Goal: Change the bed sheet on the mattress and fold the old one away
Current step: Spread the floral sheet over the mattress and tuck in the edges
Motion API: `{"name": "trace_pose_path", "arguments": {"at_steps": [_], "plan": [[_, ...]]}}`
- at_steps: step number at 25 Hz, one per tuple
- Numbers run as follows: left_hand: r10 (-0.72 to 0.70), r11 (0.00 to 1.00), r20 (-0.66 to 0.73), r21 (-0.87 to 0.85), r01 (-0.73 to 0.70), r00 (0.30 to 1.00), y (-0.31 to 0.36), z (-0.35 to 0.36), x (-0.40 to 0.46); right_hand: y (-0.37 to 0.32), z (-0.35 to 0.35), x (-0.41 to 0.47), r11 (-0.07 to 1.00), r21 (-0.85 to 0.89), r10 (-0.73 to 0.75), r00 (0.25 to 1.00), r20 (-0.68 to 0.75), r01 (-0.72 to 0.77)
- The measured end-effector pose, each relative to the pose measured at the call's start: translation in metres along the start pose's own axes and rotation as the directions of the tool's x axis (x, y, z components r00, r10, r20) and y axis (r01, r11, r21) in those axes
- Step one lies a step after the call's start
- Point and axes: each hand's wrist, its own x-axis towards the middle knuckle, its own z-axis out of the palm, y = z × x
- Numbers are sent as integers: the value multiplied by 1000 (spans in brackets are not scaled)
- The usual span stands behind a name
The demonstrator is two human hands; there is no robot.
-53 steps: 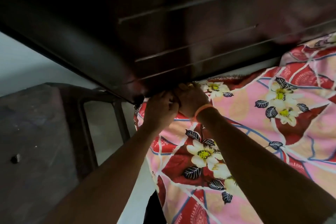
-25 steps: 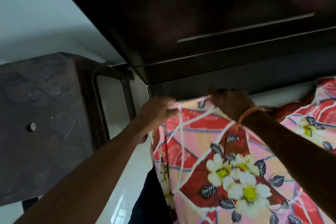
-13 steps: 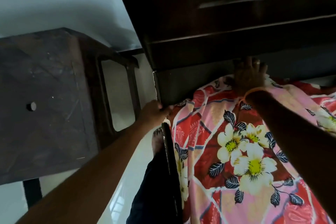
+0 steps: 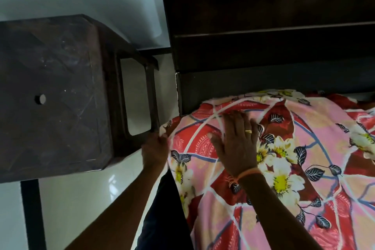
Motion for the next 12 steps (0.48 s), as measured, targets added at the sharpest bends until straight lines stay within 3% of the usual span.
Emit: {"name": "trace_pose_path", "arguments": {"at_steps": [2, 4, 6, 9, 12], "plan": [[80, 989, -51, -124, -86, 995, 20, -1, -18, 9, 1, 5, 998, -63, -23, 1000, 15, 24], [10, 973, -105, -227, -33, 994, 36, 3, -31, 18, -1, 17, 994, -104, -17, 1000, 21, 20], [-80, 951, 57, -294, 93, 995, 45, 13, -43, 22, -7, 33, 992, -122, -8, 999, 48, 14], [-97, 831, 404, -470, 297, 910, 69, 19, -73, 16, -20, 53, 977, -171, -109, 989, 102, 126], [-148, 676, 455, -601, 426, 878, 81, 22, -83, -5, -27, 64, 958, 32, -279, 895, 349, 286]]}}
